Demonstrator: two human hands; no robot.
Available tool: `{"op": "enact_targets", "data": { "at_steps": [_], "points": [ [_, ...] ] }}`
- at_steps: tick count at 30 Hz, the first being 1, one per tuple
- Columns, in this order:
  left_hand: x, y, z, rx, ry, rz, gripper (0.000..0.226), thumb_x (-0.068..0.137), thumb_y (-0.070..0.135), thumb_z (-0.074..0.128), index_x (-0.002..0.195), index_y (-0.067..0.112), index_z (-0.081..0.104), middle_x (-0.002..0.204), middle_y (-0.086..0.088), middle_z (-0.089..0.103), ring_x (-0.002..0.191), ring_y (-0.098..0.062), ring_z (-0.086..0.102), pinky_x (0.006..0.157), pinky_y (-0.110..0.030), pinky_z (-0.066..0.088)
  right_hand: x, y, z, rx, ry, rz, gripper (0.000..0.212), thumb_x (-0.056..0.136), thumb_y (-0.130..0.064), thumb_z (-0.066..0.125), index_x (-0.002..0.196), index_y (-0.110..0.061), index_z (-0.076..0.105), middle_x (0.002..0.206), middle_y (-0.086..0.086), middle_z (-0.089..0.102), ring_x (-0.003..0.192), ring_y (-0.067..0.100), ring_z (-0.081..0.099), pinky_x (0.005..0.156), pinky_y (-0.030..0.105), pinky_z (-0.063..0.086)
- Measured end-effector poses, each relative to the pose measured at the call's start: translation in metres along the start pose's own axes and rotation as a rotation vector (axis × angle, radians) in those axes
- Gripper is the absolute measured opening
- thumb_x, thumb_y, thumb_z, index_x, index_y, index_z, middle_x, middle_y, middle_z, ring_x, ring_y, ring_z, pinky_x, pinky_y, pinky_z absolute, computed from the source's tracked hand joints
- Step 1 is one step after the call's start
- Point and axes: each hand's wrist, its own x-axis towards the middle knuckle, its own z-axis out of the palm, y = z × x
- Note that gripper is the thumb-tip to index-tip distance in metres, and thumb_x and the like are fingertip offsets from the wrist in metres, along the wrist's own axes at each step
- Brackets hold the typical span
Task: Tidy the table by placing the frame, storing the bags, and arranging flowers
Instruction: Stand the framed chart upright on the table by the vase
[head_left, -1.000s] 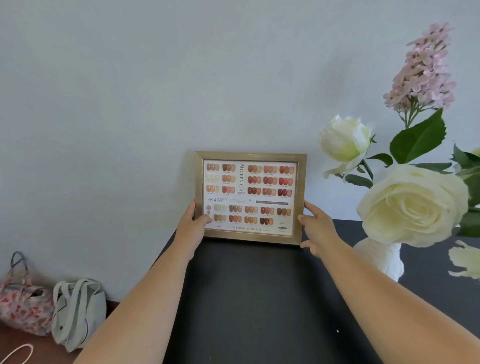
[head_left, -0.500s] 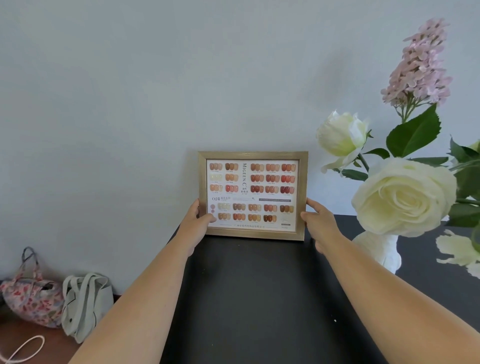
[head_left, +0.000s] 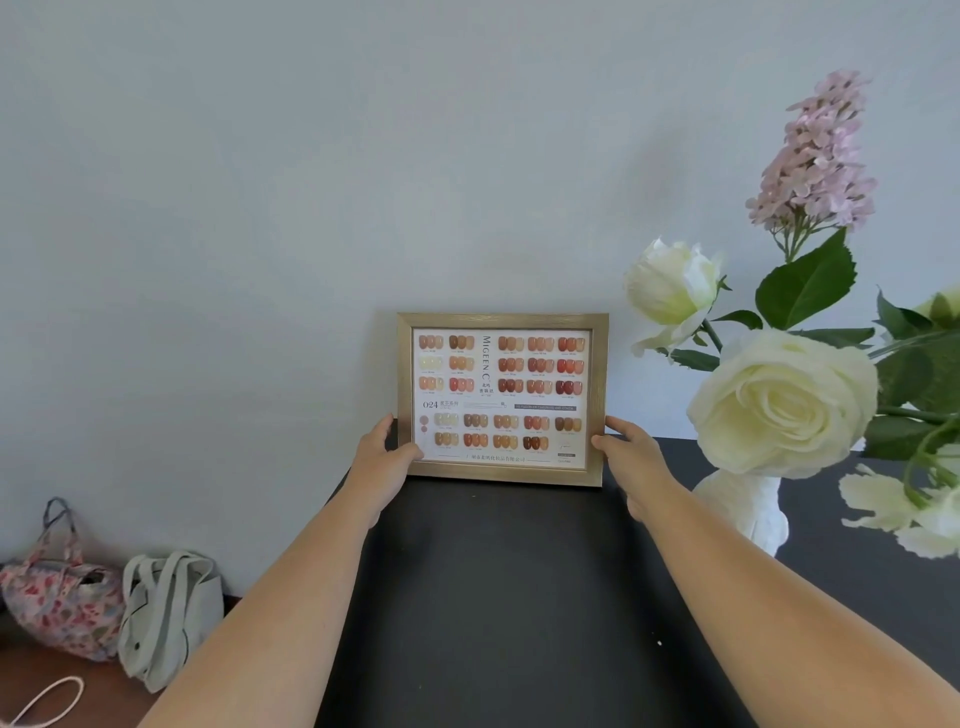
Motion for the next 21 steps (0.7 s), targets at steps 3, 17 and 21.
{"op": "enact_targets", "data": {
  "at_steps": [3,17,21],
  "points": [
    [-0.011,-0.002,-0.002,0.025,0.026,-0.004,0.082,0.087,0.027,0.07,0.155,0.031,0.025,0.161,0.002,0.029,0.144,-0.027,0.031,0.113,-0.051,0.034,-0.007,0.0,-0.001,-0.012,0.002,0.028,0.052,0.095,-0.013,0.053,0.144,-0.024,0.038,0.137,0.002,0.05,0.111,0.017,0.05,0.082,0.032,0.046],
    [-0.121,-0.015,0.016,0.063,-0.03,0.015,0.051,0.085,0.021,0.063,0.129,0.046,0.053,0.129,0.024,0.05,0.104,0.009,0.048,0.094,-0.029,0.033,-0.083,0.03,-0.03,-0.299,-0.237,0.019,0.034,0.089,-0.02,0.059,0.121,-0.028,0.052,0.113,-0.008,0.047,0.103,0.012,0.041,0.086,0.031,0.031],
    [-0.155,-0.012,0.026,0.106,-0.088,0.03,0.039,0.084,0.023,0.064,0.113,0.05,0.059,0.118,0.026,0.06,0.11,0.001,0.055,0.092,-0.028,0.039,-0.111,0.034,-0.061,-0.46,-0.38,-0.057,0.021,0.089,-0.022,0.058,0.106,-0.033,0.058,0.109,-0.011,0.056,0.1,0.007,0.049,0.087,0.028,0.034]
  ]
}}
